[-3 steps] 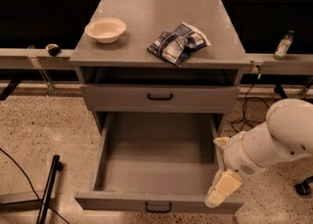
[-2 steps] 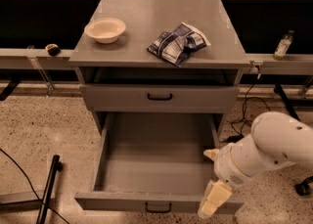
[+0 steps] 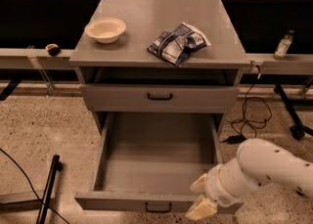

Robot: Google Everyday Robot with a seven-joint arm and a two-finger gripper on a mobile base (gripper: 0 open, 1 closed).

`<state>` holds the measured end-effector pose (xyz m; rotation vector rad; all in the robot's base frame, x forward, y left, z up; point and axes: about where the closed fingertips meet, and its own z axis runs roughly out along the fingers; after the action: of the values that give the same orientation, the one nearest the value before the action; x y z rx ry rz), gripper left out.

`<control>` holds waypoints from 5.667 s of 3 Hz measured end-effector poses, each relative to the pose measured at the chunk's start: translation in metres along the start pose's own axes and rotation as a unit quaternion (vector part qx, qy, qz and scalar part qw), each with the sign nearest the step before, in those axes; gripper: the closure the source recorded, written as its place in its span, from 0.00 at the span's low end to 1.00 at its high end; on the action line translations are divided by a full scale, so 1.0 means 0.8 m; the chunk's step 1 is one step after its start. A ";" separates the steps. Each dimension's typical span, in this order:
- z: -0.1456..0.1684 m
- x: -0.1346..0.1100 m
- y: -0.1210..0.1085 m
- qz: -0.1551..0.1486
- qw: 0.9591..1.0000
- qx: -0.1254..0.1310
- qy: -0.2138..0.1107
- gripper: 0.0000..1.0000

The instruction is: Close middle drawer

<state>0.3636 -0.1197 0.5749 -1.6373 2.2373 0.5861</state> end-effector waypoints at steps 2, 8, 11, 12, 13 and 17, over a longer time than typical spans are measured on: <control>0.049 0.015 0.032 0.015 0.999 -0.023 -0.021 0.89; 0.120 0.059 0.007 -0.120 0.987 0.066 -0.088 1.00; 0.175 0.120 -0.059 -0.097 0.982 0.144 -0.069 1.00; 0.175 0.120 -0.059 -0.097 0.982 0.144 -0.069 1.00; 0.179 0.115 -0.069 -0.097 0.981 0.148 -0.076 1.00; 0.148 0.080 -0.218 -0.098 0.967 0.209 -0.112 1.00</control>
Offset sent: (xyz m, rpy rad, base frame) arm -0.0439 0.0209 -0.0549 0.0872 0.0729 -0.0317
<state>0.5112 -0.1600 0.4168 -1.4675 1.8519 0.2143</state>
